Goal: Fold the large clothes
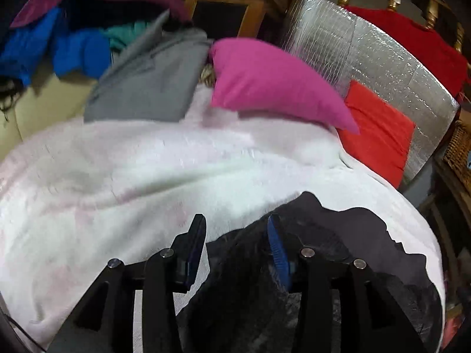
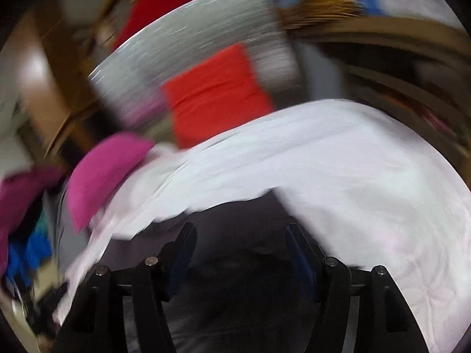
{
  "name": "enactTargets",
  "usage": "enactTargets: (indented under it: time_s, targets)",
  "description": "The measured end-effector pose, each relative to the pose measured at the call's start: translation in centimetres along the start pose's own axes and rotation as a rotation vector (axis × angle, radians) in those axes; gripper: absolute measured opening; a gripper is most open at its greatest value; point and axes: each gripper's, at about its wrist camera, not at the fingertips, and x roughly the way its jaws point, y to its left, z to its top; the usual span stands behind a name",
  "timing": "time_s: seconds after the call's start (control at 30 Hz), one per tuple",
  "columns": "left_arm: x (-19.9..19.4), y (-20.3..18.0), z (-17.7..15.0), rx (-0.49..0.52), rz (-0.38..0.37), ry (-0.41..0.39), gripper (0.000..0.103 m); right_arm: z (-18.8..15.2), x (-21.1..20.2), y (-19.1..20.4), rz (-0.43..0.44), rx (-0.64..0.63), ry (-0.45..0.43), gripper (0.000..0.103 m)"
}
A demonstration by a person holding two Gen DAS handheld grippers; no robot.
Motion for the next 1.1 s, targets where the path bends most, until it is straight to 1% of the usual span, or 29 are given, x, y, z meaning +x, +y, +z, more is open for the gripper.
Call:
enactTargets:
  time_s: [0.03,0.07,0.1,0.13,0.2,0.3,0.37,0.43,0.47,0.53,0.6,0.67,0.73,0.77,0.83,0.87,0.93,1.0,1.03,1.07,1.1]
  targets:
    - [0.0,-0.1,0.0,0.006,0.002,-0.001,0.046,-0.1,0.4,1.2,0.027,-0.026,0.021,0.056]
    - [0.2,-0.3,-0.2,0.016,0.015,0.007,0.047,-0.4,1.5,3.2,0.08,-0.06,0.067,0.045]
    - [0.6,-0.4,-0.2,0.024,0.035,0.021,0.047,-0.6,2.1,4.2,0.104,-0.071,0.095,0.04]
    - [1.0,-0.4,-0.3,0.031,0.059,0.042,0.048,-0.9,3.5,5.8,0.141,-0.074,0.141,0.04]
    - [1.9,-0.3,-0.7,0.032,0.073,0.092,0.048,-1.4,6.0,7.9,0.183,-0.066,0.199,0.04]
    - [2.7,0.1,-0.9,0.029,0.108,0.137,0.048,-2.0,10.0,10.6,0.195,-0.061,0.311,0.04]
    - [3.2,0.4,-1.1,0.018,0.116,0.167,0.048,-2.8,12.7,11.6,0.207,-0.035,0.382,0.04]
    - [3.4,0.7,-1.2,0.001,0.116,0.183,0.048,-3.2,15.3,12.9,0.189,-0.023,0.432,0.04]
    - [3.5,0.7,-1.2,0.0,0.119,0.189,0.048,-3.3,16.9,13.8,0.165,-0.032,0.46,0.04]
    - [3.5,0.5,-1.4,0.006,0.122,0.192,0.048,-3.0,18.6,14.6,0.118,-0.031,0.468,0.041]
    - [3.5,0.4,-1.5,0.014,0.122,0.193,0.048,-2.5,20.2,14.9,0.066,-0.024,0.453,0.041]
    - [3.6,0.4,-1.5,0.022,0.113,0.201,0.048,-2.6,21.6,15.4,0.028,-0.044,0.475,0.041]
    - [3.6,0.6,-1.4,0.027,0.102,0.207,0.048,-2.3,21.3,15.3,0.034,-0.032,0.469,0.041]
    - [3.5,0.7,-1.3,0.024,0.099,0.207,0.048,-2.1,20.5,15.2,0.053,-0.029,0.456,0.041]
    - [3.2,0.8,-1.1,0.016,0.088,0.201,0.048,-1.6,18.0,14.6,0.106,-0.026,0.379,0.041]
    - [3.0,0.7,-1.0,0.019,0.084,0.196,0.048,-1.1,15.9,13.7,0.129,-0.016,0.321,0.041]
    - [2.3,0.2,-1.0,0.043,0.065,0.175,0.048,-0.6,13.1,12.3,0.135,-0.007,0.264,0.041]
    - [1.4,-0.7,-1.0,0.079,0.025,0.161,0.048,-0.6,9.7,10.3,0.121,-0.016,0.226,0.042]
    - [1.1,-1.1,-1.1,0.091,0.008,0.158,0.048,-0.8,7.8,9.0,0.113,-0.02,0.21,0.044]
    - [0.7,-1.7,-1.3,0.11,-0.019,0.153,0.048,-1.1,6.4,8.0,0.107,-0.018,0.202,0.051]
    - [0.5,-2.2,-1.6,0.125,-0.035,0.151,0.051,-1.5,5.3,7.0,0.101,-0.009,0.195,0.059]
